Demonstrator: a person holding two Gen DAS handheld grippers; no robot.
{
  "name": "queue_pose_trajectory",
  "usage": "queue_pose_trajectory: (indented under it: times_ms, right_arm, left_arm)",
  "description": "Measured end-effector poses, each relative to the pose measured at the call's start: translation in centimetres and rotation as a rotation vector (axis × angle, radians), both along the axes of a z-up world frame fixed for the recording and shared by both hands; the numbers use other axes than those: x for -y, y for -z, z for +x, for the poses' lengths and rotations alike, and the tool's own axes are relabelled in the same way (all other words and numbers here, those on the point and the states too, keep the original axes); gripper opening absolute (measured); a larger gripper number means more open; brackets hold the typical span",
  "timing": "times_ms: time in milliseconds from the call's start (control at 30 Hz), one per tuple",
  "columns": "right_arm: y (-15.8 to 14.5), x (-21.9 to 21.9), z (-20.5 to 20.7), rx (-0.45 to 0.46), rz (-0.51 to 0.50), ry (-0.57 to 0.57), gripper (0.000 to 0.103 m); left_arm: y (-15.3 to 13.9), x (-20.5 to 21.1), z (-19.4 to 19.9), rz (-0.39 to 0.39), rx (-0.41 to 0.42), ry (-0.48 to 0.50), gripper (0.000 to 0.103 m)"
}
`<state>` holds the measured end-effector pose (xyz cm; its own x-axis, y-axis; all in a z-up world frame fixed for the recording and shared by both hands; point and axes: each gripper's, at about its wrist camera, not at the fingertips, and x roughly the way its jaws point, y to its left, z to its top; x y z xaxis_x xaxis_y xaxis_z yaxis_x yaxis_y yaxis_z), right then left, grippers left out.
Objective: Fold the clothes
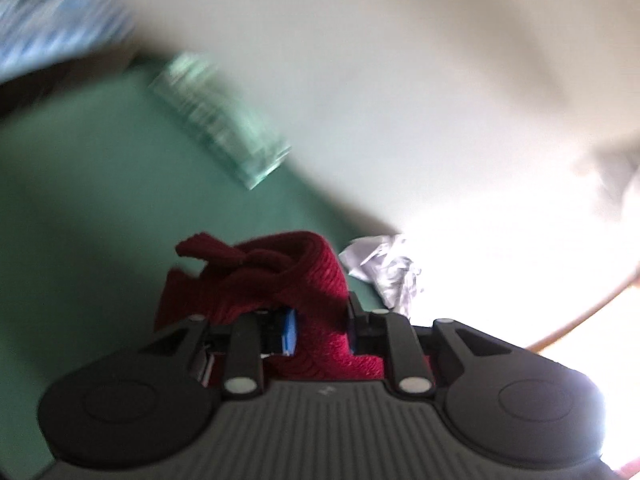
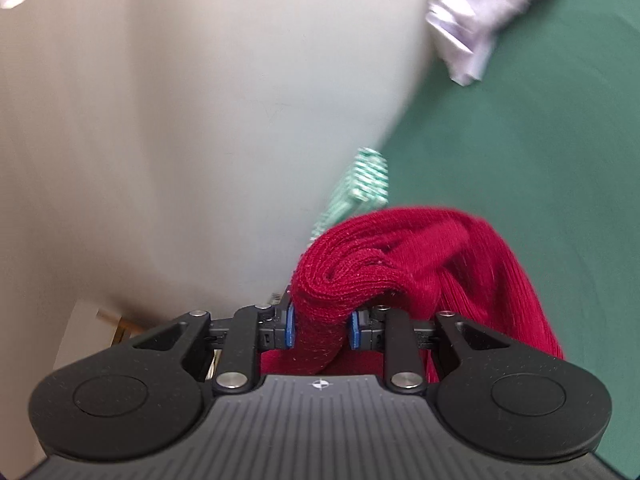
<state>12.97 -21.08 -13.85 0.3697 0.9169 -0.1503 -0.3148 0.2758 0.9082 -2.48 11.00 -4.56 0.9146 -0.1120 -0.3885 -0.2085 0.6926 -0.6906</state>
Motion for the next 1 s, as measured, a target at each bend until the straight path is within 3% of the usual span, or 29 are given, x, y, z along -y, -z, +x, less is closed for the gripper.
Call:
queue_pose_trajectory:
  times_ms: [67,200,400,467,633,700,800,867,1000]
  right_arm:
    - [0.9,0.7,0.4,0.072,-0.034,-0.027,0.026]
    - [3.8,1.4,1.0,0.016,-0.101,-0.028,0.026]
    - [3.0,-1.5,2.6,0.017,-0.089,0.027,0.025]
    - [1.9,-2.3,3.3,0.06,-0.081,0.04,0.025]
    - [0.6,-2.8,3.2,0.146,-0.113,0.007,0.025]
    - [0.7,-2.2,1.9,0.173,-0.142,-0.043,0.026]
    - [1.5,-1.4,-0.7,0.201,-0.23,-0.116,0.026]
    - [2.8,-1.0,-2.0,0.183,-0.289,-0.137,0.026]
    - [5.1,0.0,-3.0,0.076,-0.288,-0.115,0.026]
  left_arm:
    - [1.6,1.3,-0.4,0.09,-0.011,0.053,0.018]
    - [4.3,1.9,-0.1,0.126,-0.087,0.077,0.018]
    - [2.3,0.1,2.2,0.17,-0.038,0.035,0.018]
    - [1.7,-0.4,2.4,0.151,-0.021,0.031,0.018]
    - [3.8,-0.8,1.5,0.022,-0.014,0.071,0.018]
    - [5.4,-0.4,0.3,-0.007,-0.044,0.101,0.018]
    - [8.2,0.5,-1.2,0.016,-0.132,0.138,0.02]
    - [9.5,0.5,-1.8,0.01,-0.161,0.157,0.025]
    - [9.5,0.6,-2.0,0.033,-0.17,0.2,0.026]
